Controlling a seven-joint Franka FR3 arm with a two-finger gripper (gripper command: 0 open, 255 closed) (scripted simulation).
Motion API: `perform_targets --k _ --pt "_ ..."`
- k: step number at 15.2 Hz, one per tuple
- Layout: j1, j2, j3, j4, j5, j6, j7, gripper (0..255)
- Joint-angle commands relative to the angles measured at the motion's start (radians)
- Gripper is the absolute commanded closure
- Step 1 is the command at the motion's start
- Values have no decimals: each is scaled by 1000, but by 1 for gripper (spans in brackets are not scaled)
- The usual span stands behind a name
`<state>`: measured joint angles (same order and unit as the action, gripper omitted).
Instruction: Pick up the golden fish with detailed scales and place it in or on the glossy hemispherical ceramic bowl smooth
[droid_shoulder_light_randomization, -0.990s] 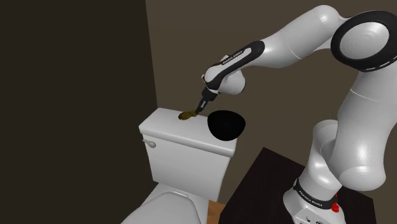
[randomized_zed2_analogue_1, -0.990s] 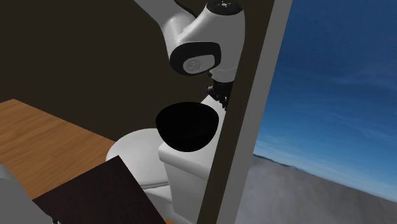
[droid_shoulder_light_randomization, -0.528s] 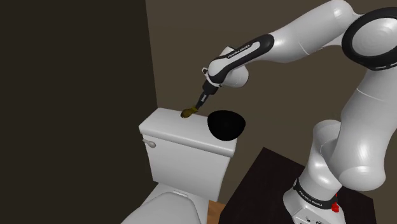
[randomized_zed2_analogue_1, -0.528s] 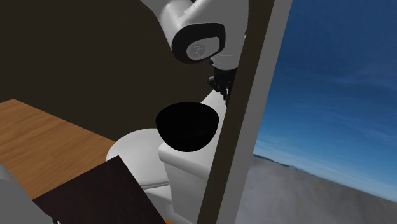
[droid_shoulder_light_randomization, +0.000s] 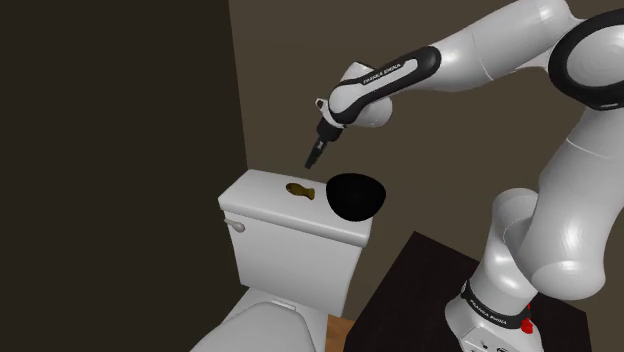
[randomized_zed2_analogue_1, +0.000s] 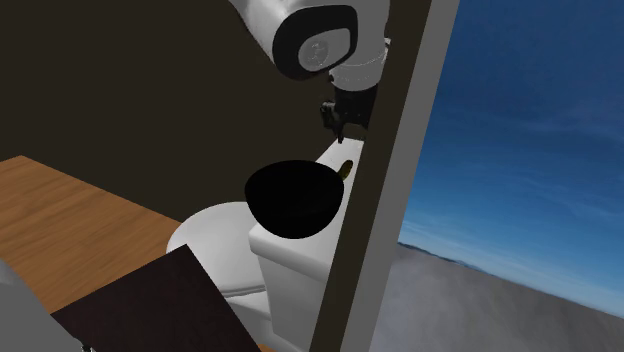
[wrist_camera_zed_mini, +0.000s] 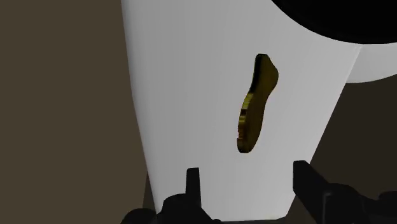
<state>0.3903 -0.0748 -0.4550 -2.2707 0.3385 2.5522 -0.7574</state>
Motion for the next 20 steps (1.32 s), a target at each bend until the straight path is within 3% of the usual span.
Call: perform_targets --k 1,3,11,18,19,20 --pt "-7 32 47 56 -199 -126 266 0" --pt "10 91 78 143 -310 -294 452 0" --pt "13 157 74 112 -273 -202 426 0" --pt "13 157 74 112 -273 -202 426 0" --pt "13 157 74 112 -273 -202 426 255" --pt "13 157 74 112 -273 -202 426 255"
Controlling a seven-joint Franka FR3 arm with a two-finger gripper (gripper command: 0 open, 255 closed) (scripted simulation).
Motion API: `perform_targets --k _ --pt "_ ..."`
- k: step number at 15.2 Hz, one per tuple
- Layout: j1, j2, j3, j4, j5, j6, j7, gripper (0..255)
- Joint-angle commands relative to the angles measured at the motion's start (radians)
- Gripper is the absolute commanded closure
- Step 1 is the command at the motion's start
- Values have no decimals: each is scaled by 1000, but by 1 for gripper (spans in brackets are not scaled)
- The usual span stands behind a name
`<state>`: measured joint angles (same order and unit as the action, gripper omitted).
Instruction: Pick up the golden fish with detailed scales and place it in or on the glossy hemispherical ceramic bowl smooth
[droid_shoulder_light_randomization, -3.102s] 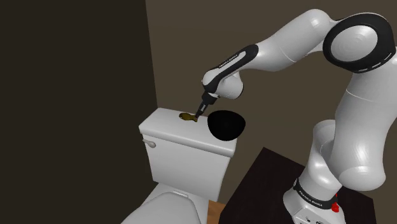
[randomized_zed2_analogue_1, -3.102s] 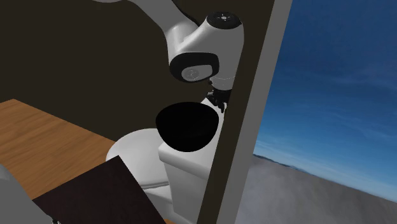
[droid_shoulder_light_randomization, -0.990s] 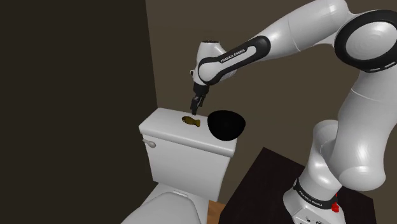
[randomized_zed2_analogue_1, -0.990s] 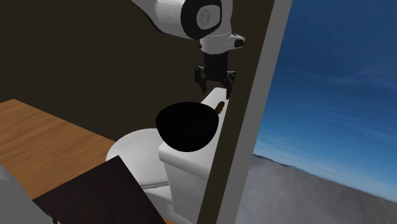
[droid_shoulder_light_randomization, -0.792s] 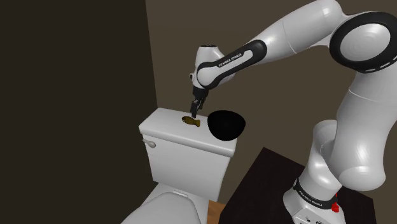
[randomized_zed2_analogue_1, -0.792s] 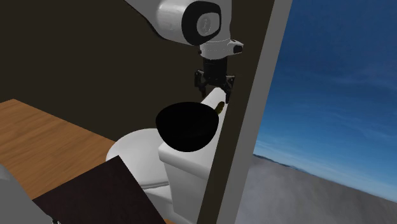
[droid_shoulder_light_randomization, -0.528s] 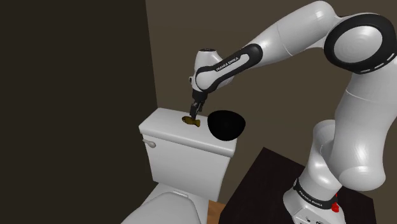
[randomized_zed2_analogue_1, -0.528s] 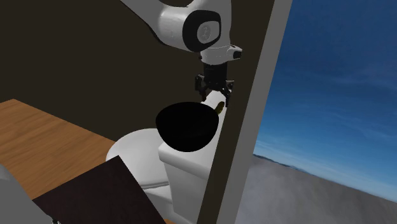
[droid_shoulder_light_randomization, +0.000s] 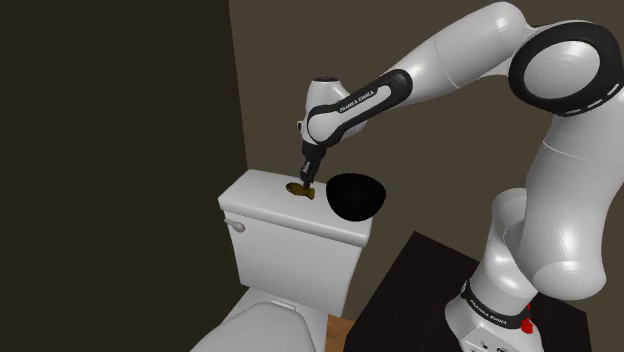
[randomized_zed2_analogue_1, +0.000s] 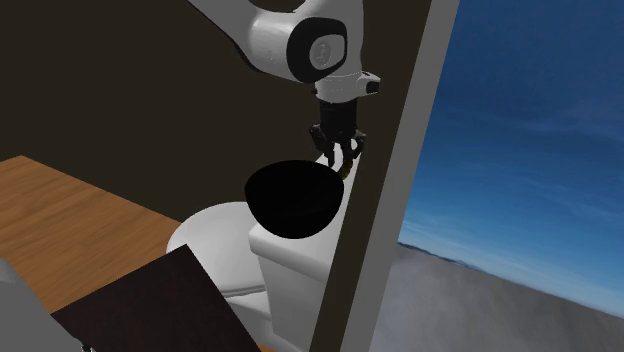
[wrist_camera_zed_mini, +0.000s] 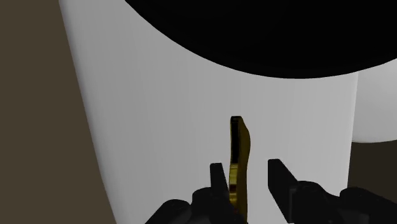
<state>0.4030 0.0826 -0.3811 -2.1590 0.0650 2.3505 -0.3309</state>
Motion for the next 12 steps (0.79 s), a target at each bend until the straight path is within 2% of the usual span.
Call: perform_targets --k 1,8,9,11,12 --pt "0 0 0 0 0 0 0 255" --pt "0 0 0 0 0 0 0 255" --pt "0 0 0 0 0 0 0 0" --pt "-5 -181 -15 -256 41 283 -34 0" --pt "5 -258 -34 -375 93 429 -81 0"
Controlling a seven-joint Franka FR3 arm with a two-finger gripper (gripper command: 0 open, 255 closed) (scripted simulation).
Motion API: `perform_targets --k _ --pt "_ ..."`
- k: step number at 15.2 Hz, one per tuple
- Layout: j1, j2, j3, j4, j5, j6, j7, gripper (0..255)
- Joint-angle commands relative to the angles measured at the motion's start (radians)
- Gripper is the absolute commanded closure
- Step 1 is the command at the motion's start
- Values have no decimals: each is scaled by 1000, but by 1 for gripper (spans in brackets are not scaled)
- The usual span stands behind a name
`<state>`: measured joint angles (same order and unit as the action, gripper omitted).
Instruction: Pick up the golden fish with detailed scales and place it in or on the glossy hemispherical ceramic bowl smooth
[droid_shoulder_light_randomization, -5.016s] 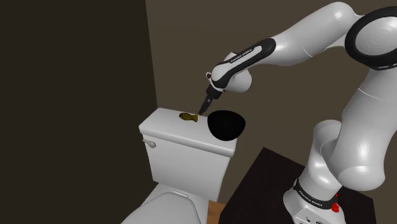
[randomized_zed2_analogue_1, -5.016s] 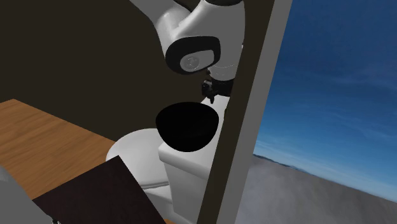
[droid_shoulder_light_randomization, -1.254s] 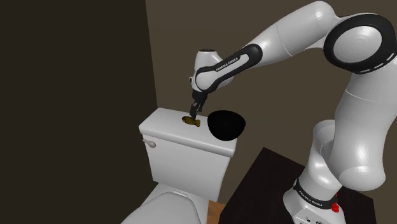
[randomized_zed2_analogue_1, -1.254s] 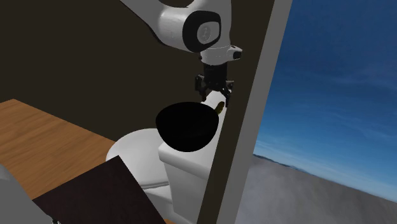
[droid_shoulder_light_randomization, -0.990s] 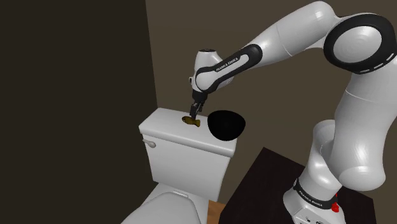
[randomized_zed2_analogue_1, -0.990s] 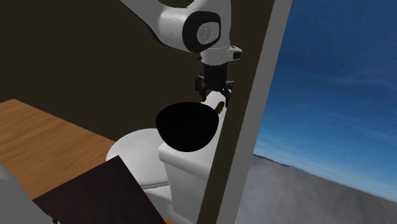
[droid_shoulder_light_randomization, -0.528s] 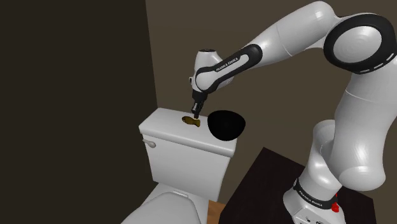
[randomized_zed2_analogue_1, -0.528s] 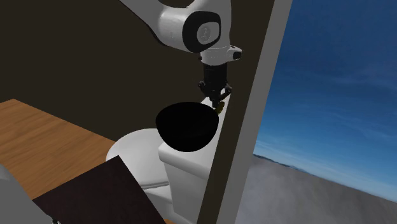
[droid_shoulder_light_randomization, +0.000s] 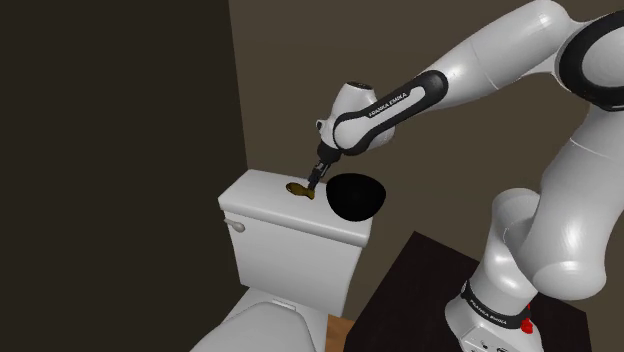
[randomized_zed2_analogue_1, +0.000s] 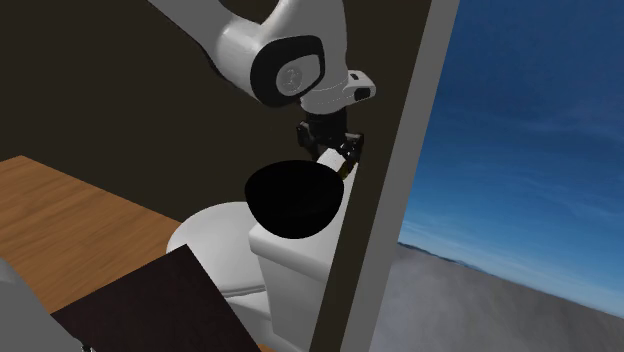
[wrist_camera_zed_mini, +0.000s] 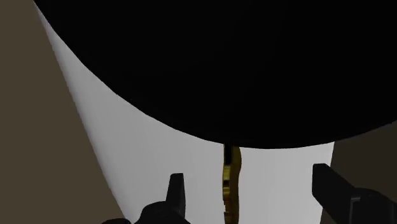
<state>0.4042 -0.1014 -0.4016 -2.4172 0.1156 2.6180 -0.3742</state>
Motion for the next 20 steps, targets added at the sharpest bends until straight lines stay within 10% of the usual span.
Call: perform_targets --k 1,8,16,17,20 --pt "6 -82 -16 -131 52 179 -46 0" --pt "79 50 -55 -97 244 261 -189 0" --pt "77 50 -53 -97 244 260 -189 0" --pt "77 50 -53 -97 244 260 -189 255" --pt "77 50 -53 -97 244 260 -189 255"
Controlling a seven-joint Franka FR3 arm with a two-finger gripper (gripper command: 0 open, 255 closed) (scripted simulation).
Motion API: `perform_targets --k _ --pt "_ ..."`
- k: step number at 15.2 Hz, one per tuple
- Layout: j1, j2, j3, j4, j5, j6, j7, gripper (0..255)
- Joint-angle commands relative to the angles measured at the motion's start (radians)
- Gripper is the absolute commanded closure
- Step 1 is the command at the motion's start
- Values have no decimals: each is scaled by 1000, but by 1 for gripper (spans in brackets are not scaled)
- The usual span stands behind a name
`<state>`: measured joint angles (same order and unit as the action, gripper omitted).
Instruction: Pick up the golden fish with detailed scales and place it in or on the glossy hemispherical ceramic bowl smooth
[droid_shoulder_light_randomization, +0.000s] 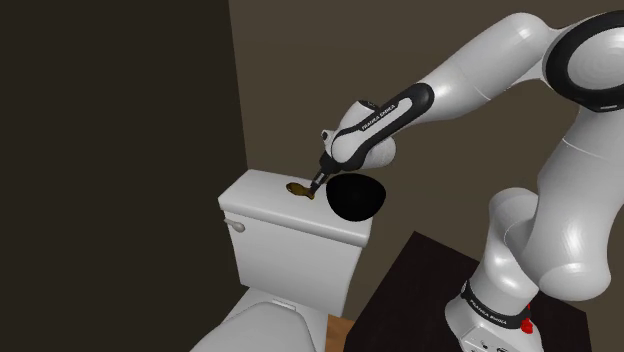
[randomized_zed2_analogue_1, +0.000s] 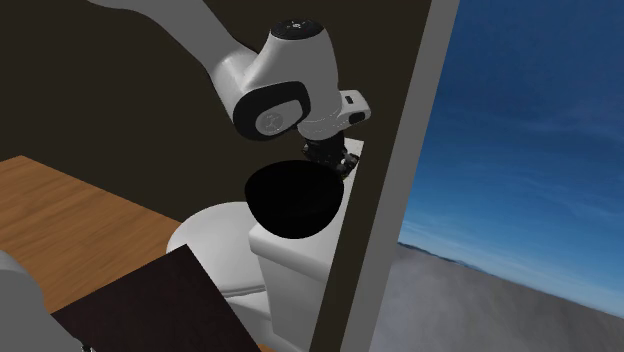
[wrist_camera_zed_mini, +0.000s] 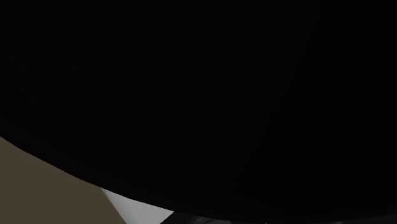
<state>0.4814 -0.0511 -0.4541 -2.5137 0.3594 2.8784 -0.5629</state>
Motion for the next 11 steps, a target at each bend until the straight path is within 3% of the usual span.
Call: perform_targets --k 1,6,11 --pt "0 0 0 0 0 0 0 255" --pt "0 0 0 0 0 0 0 255" --pt "-31 -62 15 12 -125 -62 101 255"
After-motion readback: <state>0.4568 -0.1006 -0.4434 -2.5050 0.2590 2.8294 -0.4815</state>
